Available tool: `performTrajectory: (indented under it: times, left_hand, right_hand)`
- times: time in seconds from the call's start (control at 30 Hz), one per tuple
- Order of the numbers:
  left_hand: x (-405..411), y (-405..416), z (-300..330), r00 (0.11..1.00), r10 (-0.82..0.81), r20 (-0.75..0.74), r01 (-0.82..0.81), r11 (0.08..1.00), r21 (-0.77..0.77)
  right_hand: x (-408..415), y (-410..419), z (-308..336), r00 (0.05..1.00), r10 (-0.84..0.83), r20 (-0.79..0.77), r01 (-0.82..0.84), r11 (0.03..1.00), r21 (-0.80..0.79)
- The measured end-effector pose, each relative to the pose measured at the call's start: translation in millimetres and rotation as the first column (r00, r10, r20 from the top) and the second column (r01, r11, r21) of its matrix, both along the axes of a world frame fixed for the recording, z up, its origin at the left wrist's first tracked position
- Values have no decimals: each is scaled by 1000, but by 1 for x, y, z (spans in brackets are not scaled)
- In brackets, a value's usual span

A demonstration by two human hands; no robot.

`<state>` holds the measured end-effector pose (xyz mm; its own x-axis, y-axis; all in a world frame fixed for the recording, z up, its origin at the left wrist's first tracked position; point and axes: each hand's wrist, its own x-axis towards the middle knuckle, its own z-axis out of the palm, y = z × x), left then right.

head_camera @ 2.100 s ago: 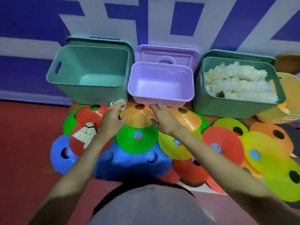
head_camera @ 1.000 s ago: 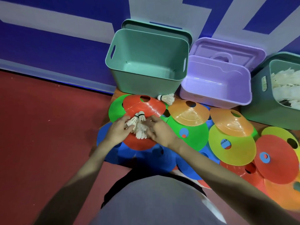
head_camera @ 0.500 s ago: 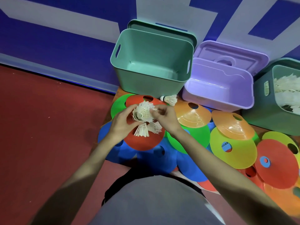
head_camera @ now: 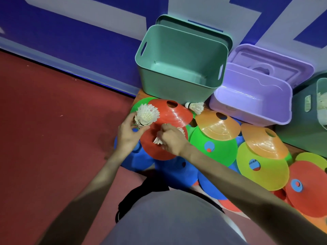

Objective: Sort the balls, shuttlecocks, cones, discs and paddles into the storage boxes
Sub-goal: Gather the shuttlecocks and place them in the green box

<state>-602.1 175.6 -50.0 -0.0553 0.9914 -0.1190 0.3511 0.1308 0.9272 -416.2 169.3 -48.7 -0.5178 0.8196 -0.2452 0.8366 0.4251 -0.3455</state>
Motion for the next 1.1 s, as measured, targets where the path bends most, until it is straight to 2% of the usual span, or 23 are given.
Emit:
performTrajectory:
  times: [0.13,0.27,0.33,0.43,0.5,0.53,0.6,0.77,0.83,1.0,1.07,1.1]
  left_hand:
    - [1,0,0,1000,19,-8,-19,1000,15]
    - [0,0,-5,999,32,-44,-31,999,29]
    - [0,1,-10,998,26,-65,-25,999,27]
    - [4,0,-14,995,10,-104,-4,999,53]
    - [9,0,-13,990,10,-138,1,997,82]
    - [12,1,-15,988,6,-153,9,996,94]
    - [17,2,-14,983,-1,-185,25,991,130]
    - [29,7,-12,992,-60,-114,74,989,131]
    - [31,8,-10,992,-64,-109,77,990,119]
    - [27,6,-12,999,-37,-1,37,997,67]
    - [24,6,-13,1000,-17,14,16,999,41]
    - [23,6,-14,1000,-17,17,17,999,34]
  right_hand:
    - [0,5,-1,998,-68,6,68,995,76]
    - [15,10,10,943,-303,-137,326,925,193]
    - [26,15,22,837,-453,-307,524,825,212]
    - [33,19,44,552,-511,-658,756,640,137]
    - [30,19,58,399,-481,-781,789,614,25]
    - [28,19,63,363,-474,-802,771,636,-27]
    - [22,19,65,385,-483,-786,716,694,-76]
    - [11,17,53,567,-548,-615,636,766,-97]
    - [11,18,50,554,-574,-602,640,757,-133]
    - [21,21,45,384,-633,-673,651,702,-289]
    - [28,19,34,419,-668,-615,691,674,-262]
    - [32,18,28,475,-686,-551,708,670,-223]
